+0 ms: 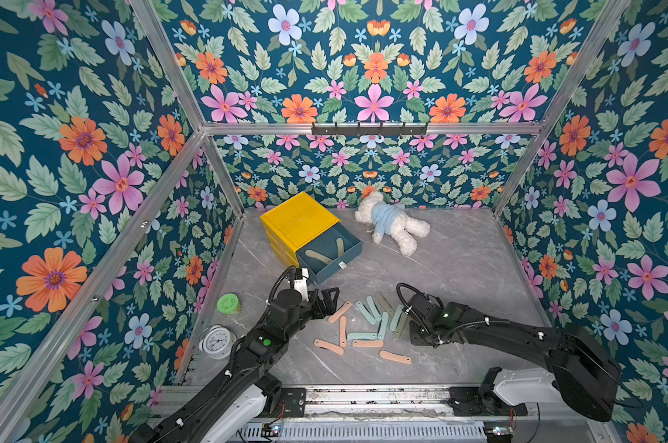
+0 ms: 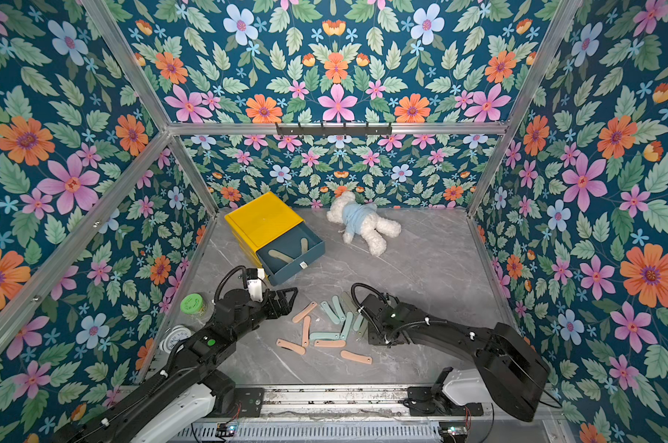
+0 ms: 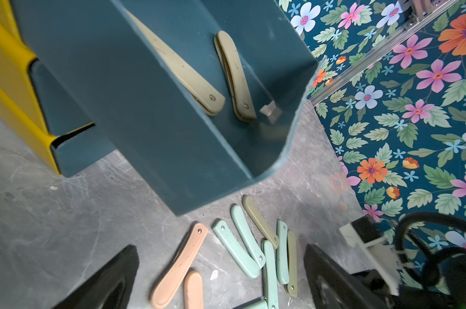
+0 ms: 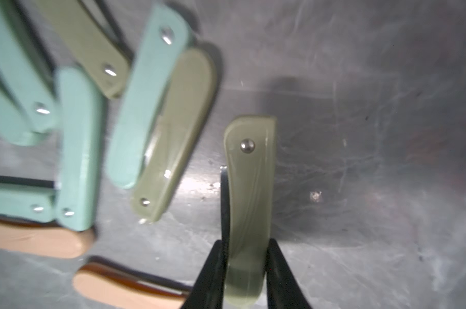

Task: Place the fruit knives into the drawer by color
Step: Pick up the fruit knife from the center of the board, then place the fruit knife in the drawer.

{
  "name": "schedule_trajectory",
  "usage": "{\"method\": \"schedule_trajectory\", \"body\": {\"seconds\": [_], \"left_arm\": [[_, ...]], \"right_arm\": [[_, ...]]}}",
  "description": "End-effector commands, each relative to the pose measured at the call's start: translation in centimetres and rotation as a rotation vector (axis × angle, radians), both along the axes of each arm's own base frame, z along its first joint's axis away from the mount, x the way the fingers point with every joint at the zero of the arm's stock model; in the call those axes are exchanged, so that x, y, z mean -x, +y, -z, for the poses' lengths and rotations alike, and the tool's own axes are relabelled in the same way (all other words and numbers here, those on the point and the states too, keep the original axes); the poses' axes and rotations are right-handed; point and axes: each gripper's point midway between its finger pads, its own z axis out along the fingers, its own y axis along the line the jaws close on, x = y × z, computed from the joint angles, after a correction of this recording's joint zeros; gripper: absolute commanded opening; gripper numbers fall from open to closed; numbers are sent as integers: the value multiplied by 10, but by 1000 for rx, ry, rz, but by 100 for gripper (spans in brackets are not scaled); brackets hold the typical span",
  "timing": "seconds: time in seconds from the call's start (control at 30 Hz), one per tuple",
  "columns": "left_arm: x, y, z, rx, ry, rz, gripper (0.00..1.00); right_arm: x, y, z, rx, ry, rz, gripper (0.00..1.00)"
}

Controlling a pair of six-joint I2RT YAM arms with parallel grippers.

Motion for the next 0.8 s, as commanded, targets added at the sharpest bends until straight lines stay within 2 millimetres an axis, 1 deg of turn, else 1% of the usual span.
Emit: {"method": "schedule_trajectory", "body": {"seconds": [0.0,0.07,0.13,0.17,0.23,0.27,0.33,0.37,0.4,0.5,0.53,0.63,0.67,0.7,0.73,0.77], "left_arm": [[-4,-1,-14,25,-41,-4,99],[-4,-1,-15,23,-41,-7,99],[-4,0,-16,21,-42,-12,99],[-4,1,-17,20,-43,-15,99],[-4,3,-18,16,-45,-23,99],[-4,3,-19,16,-44,-27,99],[-4,5,-20,15,-44,-35,99],[-4,5,-21,16,-43,-37,99],[-3,6,-20,14,-38,-41,99],[-3,7,-20,12,-29,-45,99],[-2,8,-20,11,-25,-48,99],[0,9,-20,9,-20,-48,99],[0,10,-21,6,-17,-49,99],[0,10,-22,6,-18,-48,99],[1,10,-24,5,-19,-46,99],[1,10,-24,3,-17,-46,99]], "right_arm": [[-14,-4,-27,-5,-112,0,19],[-22,0,-51,-44,-177,-14,18],[-33,10,-82,-95,-256,-42,18],[-38,16,-97,-119,-291,-61,18],[-53,36,-135,-186,-375,-104,18],[-60,45,-149,-209,-405,-124,18],[-77,72,-184,-271,-476,-179,18],[-84,84,-196,-296,-497,-204,18],[-94,100,-212,-327,-528,-232,18],[-118,144,-247,-410,-572,-294,19],[-128,158,-255,-426,-585,-305,19],[-155,192,-271,-460,-595,-336,19],[-165,203,-264,-457,-580,-342,19],[-174,211,-266,-461,-577,-343,19],[-182,216,-264,-459,-564,-340,19],[-190,221,-257,-449,-546,-336,19]]}}
